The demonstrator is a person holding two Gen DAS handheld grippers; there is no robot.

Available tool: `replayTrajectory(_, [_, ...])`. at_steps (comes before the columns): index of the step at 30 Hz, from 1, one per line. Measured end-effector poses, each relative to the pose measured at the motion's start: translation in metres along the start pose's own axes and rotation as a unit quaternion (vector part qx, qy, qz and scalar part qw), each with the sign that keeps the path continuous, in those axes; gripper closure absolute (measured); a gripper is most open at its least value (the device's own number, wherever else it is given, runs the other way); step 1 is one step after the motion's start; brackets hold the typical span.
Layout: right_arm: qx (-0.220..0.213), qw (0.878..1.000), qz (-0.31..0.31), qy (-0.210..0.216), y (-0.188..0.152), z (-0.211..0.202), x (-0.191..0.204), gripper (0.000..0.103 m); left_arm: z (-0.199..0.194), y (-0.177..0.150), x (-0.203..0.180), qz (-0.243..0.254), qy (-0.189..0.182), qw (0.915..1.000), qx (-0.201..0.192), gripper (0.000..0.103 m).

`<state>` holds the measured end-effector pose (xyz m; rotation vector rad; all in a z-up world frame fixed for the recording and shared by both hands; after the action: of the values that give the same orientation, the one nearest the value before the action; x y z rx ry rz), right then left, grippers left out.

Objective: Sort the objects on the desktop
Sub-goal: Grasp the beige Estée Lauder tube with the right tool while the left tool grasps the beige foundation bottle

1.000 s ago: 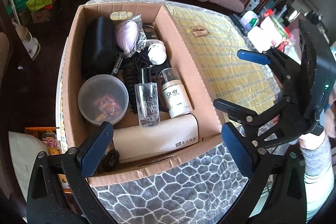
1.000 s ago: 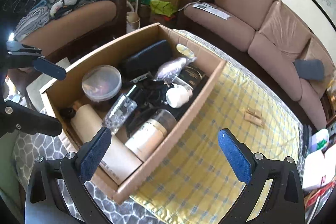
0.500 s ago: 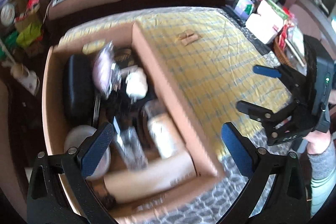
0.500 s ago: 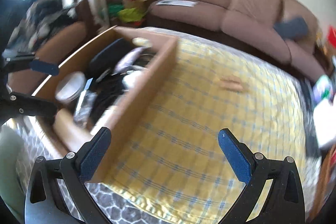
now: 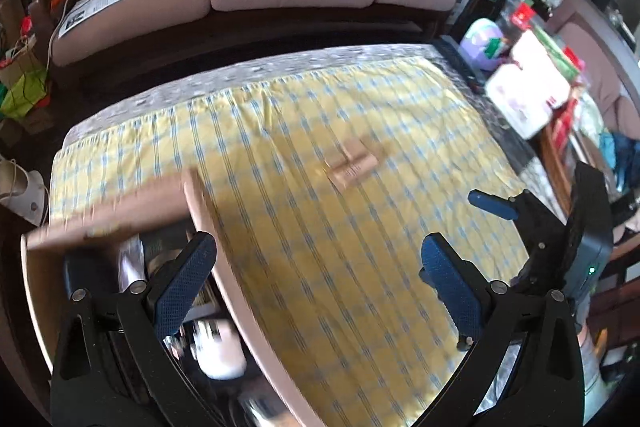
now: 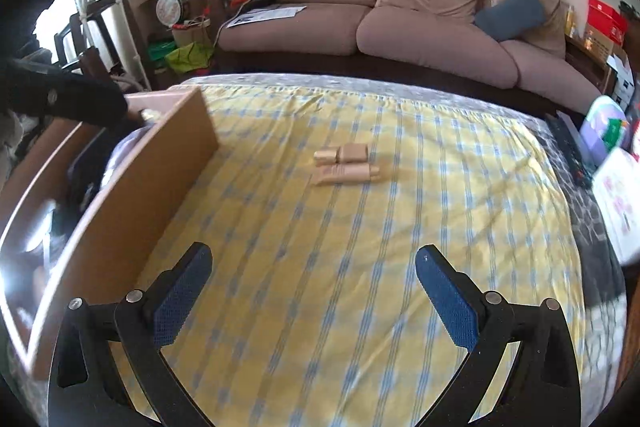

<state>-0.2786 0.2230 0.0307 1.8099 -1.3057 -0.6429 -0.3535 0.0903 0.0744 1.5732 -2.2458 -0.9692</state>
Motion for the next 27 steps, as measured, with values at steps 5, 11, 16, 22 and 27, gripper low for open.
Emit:
replayTrajectory(5, [0.013, 1.0, -0.001, 0.005, 0.009, 0.061, -0.012, 0.0, 0.034, 0.018, 0.02, -0.019, 0.001, 0.9998, 0.012, 0.0])
replayTrajectory(11, [0.037, 0.999, -0.027, -0.006, 0.005, 0.122, -0.019, 0.0, 0.054, 0.027, 0.029, -0.04, -0.019, 0.9989, 0.017, 0.0])
replayTrajectory(16, [0.058, 0.998, -0.033, -0.014, -0.003, 0.151, -0.024, 0.002, 0.067, 0.029, 0.033, -0.053, -0.027, 0.998, 0.018, 0.0])
replayTrajectory(22, [0.05, 0.998, -0.021, 0.006, -0.005, 0.145, -0.028, 0.025, 0.074, 0.028, 0.026, -0.047, -0.029, 0.9983, 0.019, 0.0])
replayTrajectory(27, [0.05, 0.999, -0.018, -0.003, -0.008, 0.12, -0.036, 0.025, 0.087, 0.025, -0.003, -0.004, -0.022, 0.9994, 0.025, 0.0])
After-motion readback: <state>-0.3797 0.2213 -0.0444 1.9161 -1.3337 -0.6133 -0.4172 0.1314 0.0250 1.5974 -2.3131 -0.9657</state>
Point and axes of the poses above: each gripper's, at about its wrist camera, not at the fingertips, and z roughly the way its jaws point, x to its left, y to its top, the point moved 7 cm from there along z, roughly the way its jaws point, and after that the axes turned 13 degrees about -x, right-handed, at the moved point
